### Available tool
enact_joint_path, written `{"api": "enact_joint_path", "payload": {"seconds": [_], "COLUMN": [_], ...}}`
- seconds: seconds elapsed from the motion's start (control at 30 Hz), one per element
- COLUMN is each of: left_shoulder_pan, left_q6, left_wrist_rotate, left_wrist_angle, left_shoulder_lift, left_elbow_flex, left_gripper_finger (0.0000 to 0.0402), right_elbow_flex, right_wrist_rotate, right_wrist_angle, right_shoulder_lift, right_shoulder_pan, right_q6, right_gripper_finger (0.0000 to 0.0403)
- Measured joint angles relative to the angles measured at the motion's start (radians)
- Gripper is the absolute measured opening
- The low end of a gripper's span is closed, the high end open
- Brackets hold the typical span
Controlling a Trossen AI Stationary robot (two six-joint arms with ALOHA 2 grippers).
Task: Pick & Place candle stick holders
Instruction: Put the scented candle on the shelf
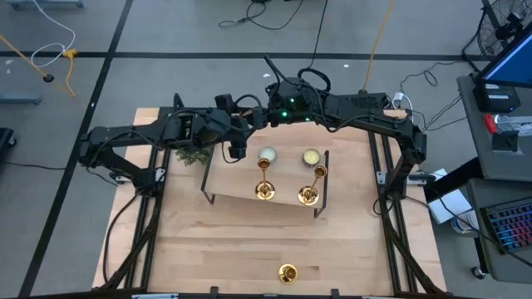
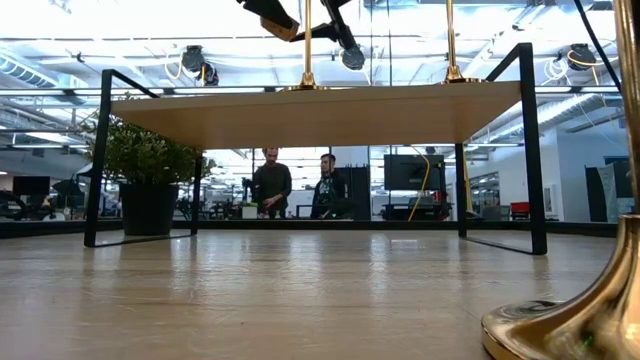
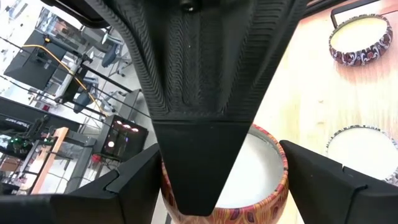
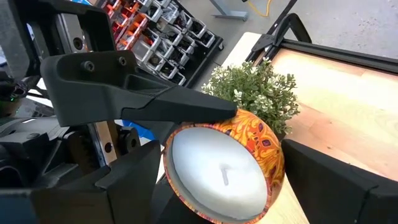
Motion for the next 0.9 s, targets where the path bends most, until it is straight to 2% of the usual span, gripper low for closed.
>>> {"api": "enact_joint_path", "payload": {"seconds": [0.47, 0.9], "left_shoulder_pan": [0.000, 0.000], "left_q6": [0.003, -0.064], "left_wrist_rotate": [-0.008, -0.009], "left_wrist_angle": [-0.001, -0.083], "left_shoulder_lift": [0.000, 0.001], "left_elbow_flex": [0.000, 0.000], "left_gripper_finger": [0.0294, 0.0292], "right_elbow_flex": [0.000, 0.000], "right_wrist_rotate": [0.000, -0.001], "right_wrist_angle": [0.006, 0.013], "right_shoulder_lift": [0.000, 0.000], "right_shoulder_pan": [0.000, 0.000], "right_q6": [0.000, 0.000], "right_gripper_finger": [0.0325, 0.0325]}}
